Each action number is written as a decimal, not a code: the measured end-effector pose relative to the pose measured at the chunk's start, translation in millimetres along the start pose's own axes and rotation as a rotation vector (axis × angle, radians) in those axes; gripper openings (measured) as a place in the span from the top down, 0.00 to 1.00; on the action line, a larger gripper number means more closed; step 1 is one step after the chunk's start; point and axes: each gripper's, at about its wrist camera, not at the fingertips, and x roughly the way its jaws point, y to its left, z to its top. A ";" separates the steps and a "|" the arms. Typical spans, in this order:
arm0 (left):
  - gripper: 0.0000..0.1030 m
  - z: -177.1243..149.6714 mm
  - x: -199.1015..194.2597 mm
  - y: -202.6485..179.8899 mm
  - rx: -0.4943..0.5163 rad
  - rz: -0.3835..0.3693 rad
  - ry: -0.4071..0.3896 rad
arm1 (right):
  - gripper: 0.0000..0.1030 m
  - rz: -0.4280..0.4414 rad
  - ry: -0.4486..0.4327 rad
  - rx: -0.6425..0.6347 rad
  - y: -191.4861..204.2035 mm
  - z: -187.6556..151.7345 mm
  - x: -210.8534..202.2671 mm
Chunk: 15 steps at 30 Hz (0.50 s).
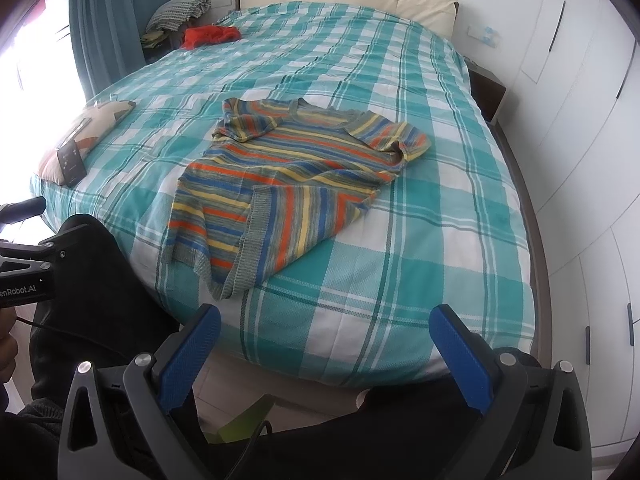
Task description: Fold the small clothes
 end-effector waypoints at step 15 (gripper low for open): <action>0.00 3.3 -1.0 -4.3 0.002 -0.009 0.008 | 0.00 -0.023 0.005 0.029 -5.5 -0.5 -2.8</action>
